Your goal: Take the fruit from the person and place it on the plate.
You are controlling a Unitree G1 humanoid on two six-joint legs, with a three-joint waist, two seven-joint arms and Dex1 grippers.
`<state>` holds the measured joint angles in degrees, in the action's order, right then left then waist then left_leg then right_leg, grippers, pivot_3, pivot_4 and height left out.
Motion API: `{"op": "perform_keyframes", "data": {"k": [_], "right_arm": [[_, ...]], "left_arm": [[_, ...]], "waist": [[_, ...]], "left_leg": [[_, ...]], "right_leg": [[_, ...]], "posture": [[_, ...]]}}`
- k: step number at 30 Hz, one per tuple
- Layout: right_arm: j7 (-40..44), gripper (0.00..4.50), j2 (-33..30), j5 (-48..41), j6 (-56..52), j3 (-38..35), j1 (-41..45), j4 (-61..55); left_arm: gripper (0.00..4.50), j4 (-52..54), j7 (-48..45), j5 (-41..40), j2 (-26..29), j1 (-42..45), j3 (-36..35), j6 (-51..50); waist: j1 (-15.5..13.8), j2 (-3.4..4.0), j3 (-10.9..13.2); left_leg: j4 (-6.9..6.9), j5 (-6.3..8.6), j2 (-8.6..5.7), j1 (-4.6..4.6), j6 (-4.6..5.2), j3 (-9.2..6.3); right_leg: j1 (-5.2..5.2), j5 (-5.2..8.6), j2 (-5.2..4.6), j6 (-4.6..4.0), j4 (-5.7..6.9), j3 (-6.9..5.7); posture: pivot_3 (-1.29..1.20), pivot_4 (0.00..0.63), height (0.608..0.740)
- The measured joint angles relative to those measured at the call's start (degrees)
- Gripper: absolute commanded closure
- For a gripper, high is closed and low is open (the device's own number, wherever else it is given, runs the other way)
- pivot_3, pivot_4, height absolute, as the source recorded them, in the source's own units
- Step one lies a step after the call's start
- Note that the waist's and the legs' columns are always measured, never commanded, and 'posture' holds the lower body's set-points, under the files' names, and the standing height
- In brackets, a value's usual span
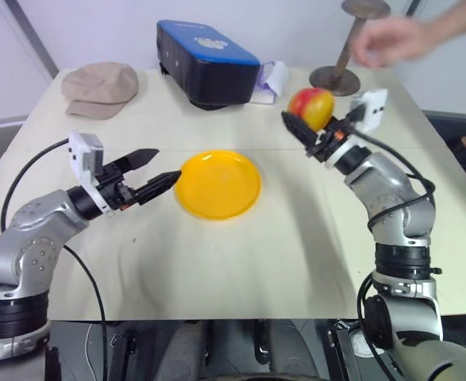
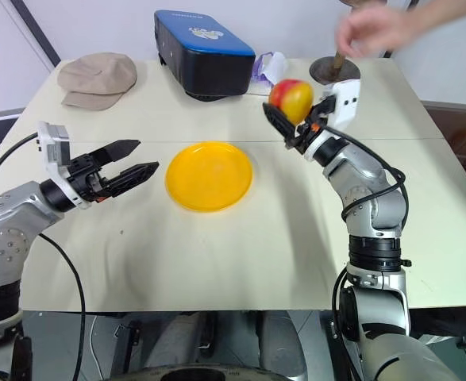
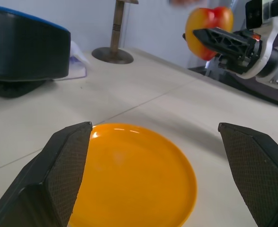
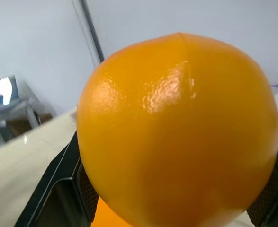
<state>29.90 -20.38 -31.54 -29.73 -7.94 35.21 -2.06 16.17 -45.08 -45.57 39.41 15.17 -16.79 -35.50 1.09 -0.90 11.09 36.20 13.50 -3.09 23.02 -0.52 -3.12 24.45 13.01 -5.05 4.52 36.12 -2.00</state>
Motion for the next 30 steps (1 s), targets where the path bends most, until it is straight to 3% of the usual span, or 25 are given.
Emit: {"op": "perform_keyframes", "data": {"k": [6,12,22,24,25,30], "right_arm": [[3.78,1.40,3.26,5.33,-0.51,11.16,0.20,4.45],[7.24,1.40,8.15,14.55,7.57,19.56,4.92,19.37],[9.10,1.40,10.41,20.83,16.89,20.52,10.63,31.43],[9.09,0.33,10.47,21.33,17.27,20.36,10.62,32.29],[9.12,0.03,10.68,21.29,17.26,19.86,10.62,32.59],[10.63,0.03,10.91,21.19,16.88,18.55,10.62,32.62]], "left_arm": [[0.00,-2.12,-0.99,4.33,1.62,-6.62,-1.03,2.67],[0.00,-3.38,1.85,9.30,-1.42,-9.95,-1.47,7.63],[0.00,-2.92,5.53,11.34,-3.95,-12.34,-2.16,9.99],[0.00,-2.80,5.64,11.33,-3.95,-12.47,-2.18,10.05],[0.00,-2.80,5.65,11.34,-3.95,-12.49,-2.18,10.05],[0.00,-2.83,5.56,11.38,-3.95,-12.43,-2.17,10.13]], "waist": [[-0.07,0.01,0.01],[-0.38,0.00,0.00],[-0.23,0.00,0.00],[-0.23,0.00,0.00],[-0.22,0.00,0.00],[-0.16,0.00,0.00]], "left_leg": [[-0.01,0.00,0.04,-0.01,0.00,-0.01],[0.02,0.00,-0.01,0.03,-0.01,-0.01],[0.00,0.00,-0.01,0.05,-0.03,-0.03],[0.00,0.00,-0.01,0.05,-0.03,-0.03],[0.00,0.00,-0.01,0.05,-0.03,-0.03],[-0.01,0.00,-0.01,0.04,-0.03,-0.03]], "right_leg": [[0.03,-0.02,0.02,-0.04,0.02,0.01],[0.04,-0.04,-0.01,-0.06,-0.03,0.00],[0.10,-0.06,0.00,-0.08,0.00,0.00],[0.10,-0.07,0.00,-0.09,0.00,0.00],[0.10,-0.07,0.00,-0.10,0.00,0.00],[0.10,-0.08,0.01,-0.10,0.01,0.00]], "posture": [[0.00,0.150,0.740],[0.00,0.150,0.740],[0.00,0.150,0.740],[0.00,0.150,0.740],[0.00,0.150,0.740],[0.00,0.150,0.740]]}}
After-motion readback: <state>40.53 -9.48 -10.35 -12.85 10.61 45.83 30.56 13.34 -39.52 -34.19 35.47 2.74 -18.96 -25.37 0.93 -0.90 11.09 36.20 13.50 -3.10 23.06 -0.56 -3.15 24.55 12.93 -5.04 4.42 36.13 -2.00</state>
